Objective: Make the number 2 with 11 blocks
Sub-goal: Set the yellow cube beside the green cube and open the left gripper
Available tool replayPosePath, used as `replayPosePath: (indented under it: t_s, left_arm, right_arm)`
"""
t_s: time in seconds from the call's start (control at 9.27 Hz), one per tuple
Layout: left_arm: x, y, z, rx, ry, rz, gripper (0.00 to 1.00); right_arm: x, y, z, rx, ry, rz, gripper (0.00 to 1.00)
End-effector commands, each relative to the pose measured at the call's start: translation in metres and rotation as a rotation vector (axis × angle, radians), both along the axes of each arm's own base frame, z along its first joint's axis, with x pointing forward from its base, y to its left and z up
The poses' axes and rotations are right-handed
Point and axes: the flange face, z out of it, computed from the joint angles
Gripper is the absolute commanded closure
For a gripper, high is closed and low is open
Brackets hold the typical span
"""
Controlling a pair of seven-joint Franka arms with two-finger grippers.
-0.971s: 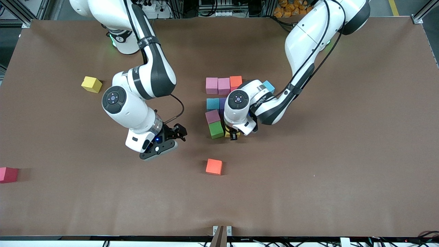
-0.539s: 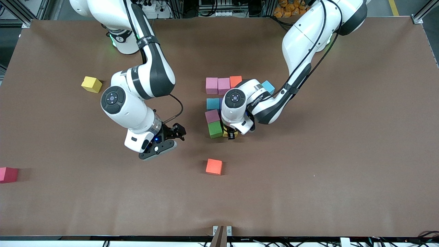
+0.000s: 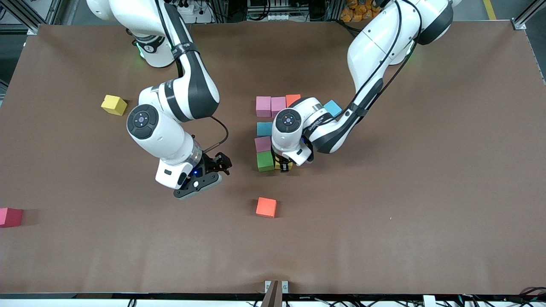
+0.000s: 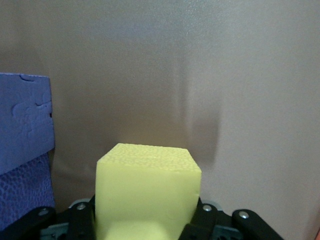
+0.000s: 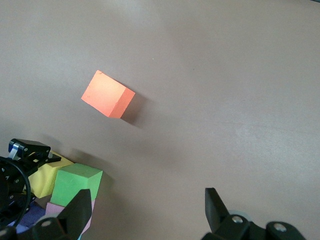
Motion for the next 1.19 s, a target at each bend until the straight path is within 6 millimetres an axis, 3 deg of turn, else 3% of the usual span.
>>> replayPosePath:
  t_s: [0.0, 0.97, 1.08]
  left_arm:
    - [0.000, -0.008, -0.009, 0.017, 0.001, 0.021, 1.00]
    - [-0.011, -0.021, -0.011, 0.017, -0.001, -0.002, 1.00]
    - [-0.010, -0.020, -0.011, 0.017, -0.002, -0.011, 0.78]
  right_arm:
    - [-0.003, -0.001, 0.009, -0.005, 0.002, 0.017, 0.00]
    - [0.005, -0.018, 0.008, -0.014, -0.008, 0.047, 0.00]
    - [0.004, -0.017, 0.008, -0.014, -0.008, 0.048, 0.00]
